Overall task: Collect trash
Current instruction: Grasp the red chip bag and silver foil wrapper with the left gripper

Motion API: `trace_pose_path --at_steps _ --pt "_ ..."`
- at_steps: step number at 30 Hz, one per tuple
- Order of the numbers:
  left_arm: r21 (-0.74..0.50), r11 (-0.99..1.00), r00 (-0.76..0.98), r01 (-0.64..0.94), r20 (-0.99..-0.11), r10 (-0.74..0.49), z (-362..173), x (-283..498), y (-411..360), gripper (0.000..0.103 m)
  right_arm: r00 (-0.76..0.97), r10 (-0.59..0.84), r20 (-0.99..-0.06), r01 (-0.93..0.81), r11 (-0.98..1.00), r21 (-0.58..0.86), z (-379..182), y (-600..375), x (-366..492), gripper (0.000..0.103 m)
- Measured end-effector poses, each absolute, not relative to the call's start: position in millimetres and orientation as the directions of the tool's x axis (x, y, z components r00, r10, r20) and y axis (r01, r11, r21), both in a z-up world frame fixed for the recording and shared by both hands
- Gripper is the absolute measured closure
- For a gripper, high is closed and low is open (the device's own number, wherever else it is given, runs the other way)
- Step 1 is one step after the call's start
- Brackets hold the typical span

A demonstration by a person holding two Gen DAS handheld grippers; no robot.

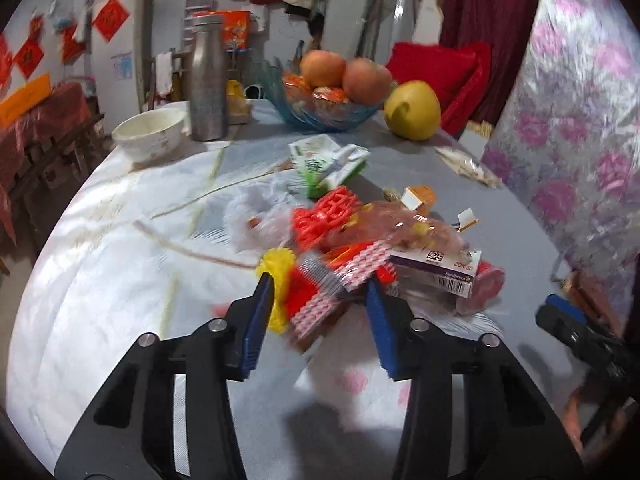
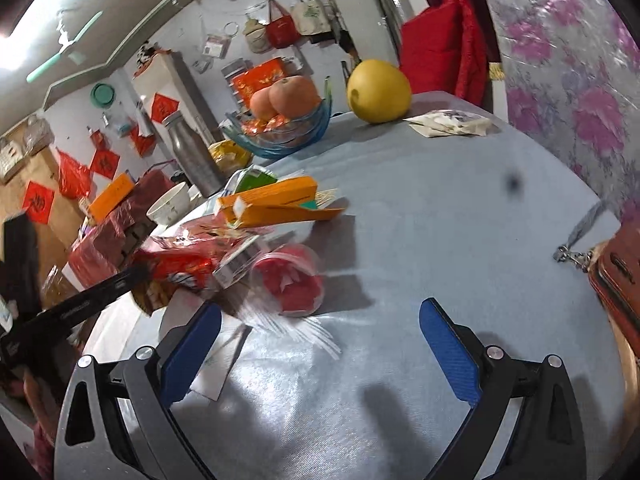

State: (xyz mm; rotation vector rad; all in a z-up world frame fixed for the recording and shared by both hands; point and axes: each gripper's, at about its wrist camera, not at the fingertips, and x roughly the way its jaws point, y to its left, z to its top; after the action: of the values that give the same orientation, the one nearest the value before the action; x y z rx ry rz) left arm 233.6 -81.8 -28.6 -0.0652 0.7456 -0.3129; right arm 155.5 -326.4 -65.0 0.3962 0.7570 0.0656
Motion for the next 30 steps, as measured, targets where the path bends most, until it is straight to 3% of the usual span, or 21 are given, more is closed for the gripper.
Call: trace_pose_path --at_steps 8,10,13,15,20,28,29,30 --pt "-0.257 0.957 0.703 0.135 -0.656 -0.275 -31.5 183.7 -0.4 0.058 0.725 0.205 -0.658 0.081 0.923 0.377 -69.2 -325.3 154.4 0.006" --pt "-0.271 0.956 0.700 0.114 -0.660 -0.271 -36.2 173.3 11.9 0.054 0.722 0.202 -0.661 0.078 0.926 0.369 -69.3 -322.4 153.1 0.006" --pt "-0.275 0.957 0.712 0.093 -0.653 -0.256 -37.8 163.3 17.9 0.033 0.711 0.217 -0.669 0.061 0.928 0.367 -71.2 -320.4 154.2 0.006" --pt "-0.269 0.960 0.727 0.080 -0.643 -0.240 -35.5 161.1 16.4 0.013 0.716 0.211 -0.665 0.064 0.929 0.363 -70.8 -320.8 153.2 0.006" --pt "-0.283 0.949 0.711 0.137 -0.639 -0.293 -31.2 161.9 -7.9 0.008 0.710 0.229 -0.666 0.061 0.922 0.382 -73.1 -322.8 153.2 0.006" --pt "-0.108 0.984 0.685 0.144 -0.706 -0.178 -47.0 195.4 -78.9 0.007 0.708 0.247 -0.661 0.056 0.914 0.402 -74.1 -325.3 153.9 0.006" --pt "-0.095 0.988 0.695 0.124 -0.702 -0.155 -48.7 200.3 -77.3 0.013 0.708 0.249 -0.661 0.055 0.914 0.403 -74.4 -325.3 154.0 0.006" --pt "-0.087 0.990 0.707 0.108 -0.694 -0.138 -49.5 202.0 -73.8 0.031 0.708 0.251 -0.661 0.054 0.913 0.404 -74.7 -325.5 153.5 0.005"
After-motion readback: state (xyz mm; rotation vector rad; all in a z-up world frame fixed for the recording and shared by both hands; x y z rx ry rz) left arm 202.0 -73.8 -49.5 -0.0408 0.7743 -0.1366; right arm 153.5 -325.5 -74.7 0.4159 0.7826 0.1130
